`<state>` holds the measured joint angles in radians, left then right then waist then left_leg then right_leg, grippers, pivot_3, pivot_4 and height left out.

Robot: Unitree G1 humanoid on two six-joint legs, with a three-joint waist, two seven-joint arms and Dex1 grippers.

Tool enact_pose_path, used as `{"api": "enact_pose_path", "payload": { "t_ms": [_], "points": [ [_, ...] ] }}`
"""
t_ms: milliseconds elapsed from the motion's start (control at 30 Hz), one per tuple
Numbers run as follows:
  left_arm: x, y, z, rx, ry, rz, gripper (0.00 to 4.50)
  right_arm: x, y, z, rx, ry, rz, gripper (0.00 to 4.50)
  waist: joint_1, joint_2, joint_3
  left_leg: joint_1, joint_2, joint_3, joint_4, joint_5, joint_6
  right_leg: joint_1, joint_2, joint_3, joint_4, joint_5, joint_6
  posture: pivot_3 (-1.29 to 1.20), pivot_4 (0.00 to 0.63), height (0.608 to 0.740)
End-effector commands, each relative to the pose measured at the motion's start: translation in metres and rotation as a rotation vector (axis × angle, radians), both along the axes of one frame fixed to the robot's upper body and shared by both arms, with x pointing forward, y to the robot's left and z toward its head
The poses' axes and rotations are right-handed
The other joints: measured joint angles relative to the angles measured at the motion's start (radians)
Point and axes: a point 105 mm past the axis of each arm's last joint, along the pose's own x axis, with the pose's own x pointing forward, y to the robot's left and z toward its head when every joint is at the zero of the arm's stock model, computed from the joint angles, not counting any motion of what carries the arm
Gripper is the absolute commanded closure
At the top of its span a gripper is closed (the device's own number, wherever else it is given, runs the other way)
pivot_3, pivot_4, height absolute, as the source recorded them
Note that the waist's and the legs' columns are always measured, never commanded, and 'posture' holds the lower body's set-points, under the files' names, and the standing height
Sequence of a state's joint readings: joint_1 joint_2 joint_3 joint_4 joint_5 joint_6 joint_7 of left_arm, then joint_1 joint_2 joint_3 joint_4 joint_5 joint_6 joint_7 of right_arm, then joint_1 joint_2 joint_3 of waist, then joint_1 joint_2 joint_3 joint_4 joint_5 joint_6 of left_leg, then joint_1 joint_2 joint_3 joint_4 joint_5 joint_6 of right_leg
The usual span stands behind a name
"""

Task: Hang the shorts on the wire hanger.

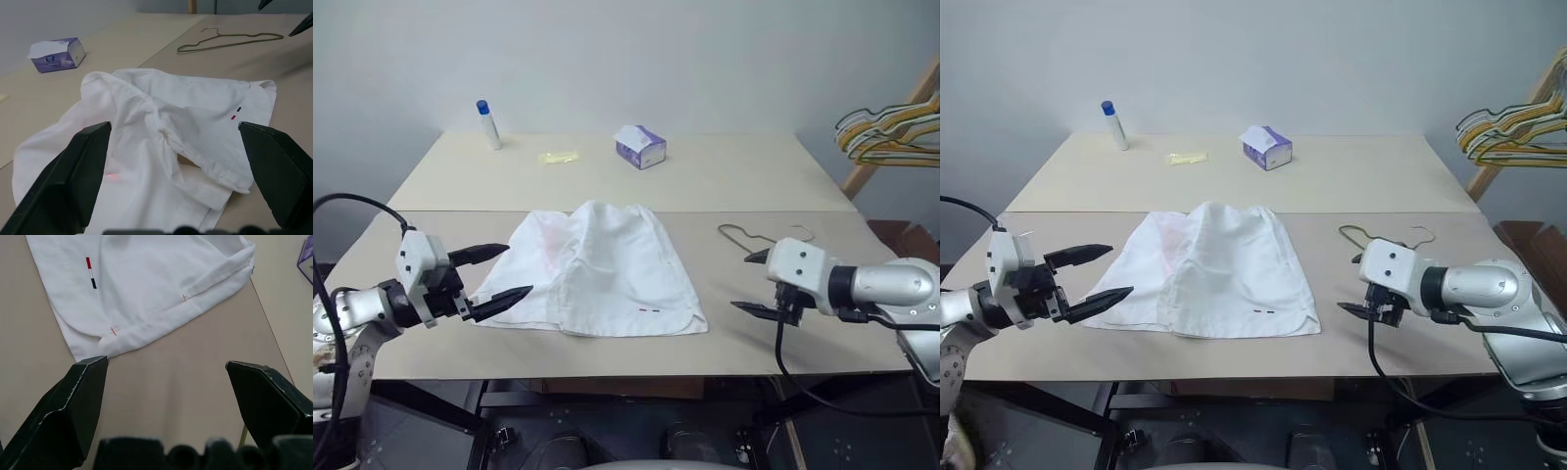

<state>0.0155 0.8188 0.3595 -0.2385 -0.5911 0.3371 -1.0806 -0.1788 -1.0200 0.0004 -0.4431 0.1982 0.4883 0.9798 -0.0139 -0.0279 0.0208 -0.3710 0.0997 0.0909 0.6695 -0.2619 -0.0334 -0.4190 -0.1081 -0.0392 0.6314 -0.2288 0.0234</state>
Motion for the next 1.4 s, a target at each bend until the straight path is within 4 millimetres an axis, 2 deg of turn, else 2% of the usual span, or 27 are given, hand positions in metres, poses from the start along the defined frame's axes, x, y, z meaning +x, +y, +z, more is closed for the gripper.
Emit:
{"api": "enact_pose_path", "payload": {
  "t_ms": [33, 433, 667, 800, 900, 967, 1200, 1400],
  "points": [
    [0.001, 0.002, 0.015, -0.008, -0.047, 0.010, 0.00, 0.004, 0.004, 0.013, -0.006, -0.063, 0.025, 0.01, 0.000, 0.000, 0.000, 0.000, 0.000, 0.000, 0.000, 0.000, 0.000, 0.000, 0.000, 0.000, 0.000, 0.000, 0.000, 0.03, 0.000, 0.740],
    [0.004, -0.001, 0.020, -0.015, -0.068, 0.013, 0.00, 0.004, 0.002, 0.012, -0.013, -0.066, 0.017, 0.01, 0.002, 0.000, 0.000, 0.000, 0.000, 0.000, 0.000, 0.000, 0.000, 0.000, 0.000, 0.000, 0.000, 0.000, 0.000, 0.02, 0.000, 0.740],
    [0.007, -0.030, 0.025, -0.039, -0.066, -0.096, 0.00, 0.007, -0.004, 0.014, -0.019, -0.092, -0.042, 0.01, 0.002, 0.000, 0.000, 0.000, 0.000, 0.000, 0.000, 0.000, 0.000, 0.000, 0.000, 0.000, 0.000, 0.000, 0.000, -0.03, 0.000, 0.740],
    [0.007, -0.055, 0.021, -0.072, -0.037, -0.178, 0.00, 0.006, -0.011, 0.019, -0.007, -0.099, -0.104, 0.01, -0.005, 0.000, 0.000, 0.000, 0.000, 0.000, 0.000, 0.000, 0.000, 0.000, 0.000, 0.000, 0.000, 0.000, 0.000, -0.07, 0.000, 0.740],
    [0.007, -0.100, 0.006, -0.074, 0.007, -0.314, 0.00, 0.008, -0.022, 0.023, 0.002, -0.139, -0.182, 0.01, -0.002, 0.000, 0.000, 0.000, 0.000, 0.000, 0.001, 0.000, 0.000, 0.001, 0.000, 0.000, 0.000, 0.000, 0.000, -0.08, 0.000, 0.740],
    [0.010, -0.121, -0.003, -0.054, 0.017, -0.358, 0.00, 0.008, -0.026, 0.023, 0.004, -0.153, -0.216, 0.01, -0.005, 0.000, 0.000, 0.000, -0.001, -0.001, 0.003, 0.000, 0.000, 0.003, 0.000, 0.000, -0.001, 0.001, 0.001, -0.10, 0.000, 0.740],
    [0.029, -0.181, -0.044, 0.059, 0.064, -0.330, 0.00, 0.010, -0.036, 0.029, 0.004, -0.204, -0.298, 0.01, -0.045, 0.000, -0.001, 0.002, -0.001, -0.002, 0.006, -0.002, 0.004, 0.009, 0.000, 0.000, -0.002, 0.001, 0.001, -0.15, 0.000, 0.740],
    [0.017, -0.214, -0.071, 0.148, 0.108, -0.347, 0.00, 0.008, -0.040, 0.031, -0.004, -0.224, -0.327, 0.01, -0.079, 0.001, -0.001, 0.003, -0.001, -0.004, 0.007, -0.003, 0.006, 0.011, 0.000, 0.000, -0.003, 0.000, 0.002, -0.17, 0.000, 0.740]
  ]
}}
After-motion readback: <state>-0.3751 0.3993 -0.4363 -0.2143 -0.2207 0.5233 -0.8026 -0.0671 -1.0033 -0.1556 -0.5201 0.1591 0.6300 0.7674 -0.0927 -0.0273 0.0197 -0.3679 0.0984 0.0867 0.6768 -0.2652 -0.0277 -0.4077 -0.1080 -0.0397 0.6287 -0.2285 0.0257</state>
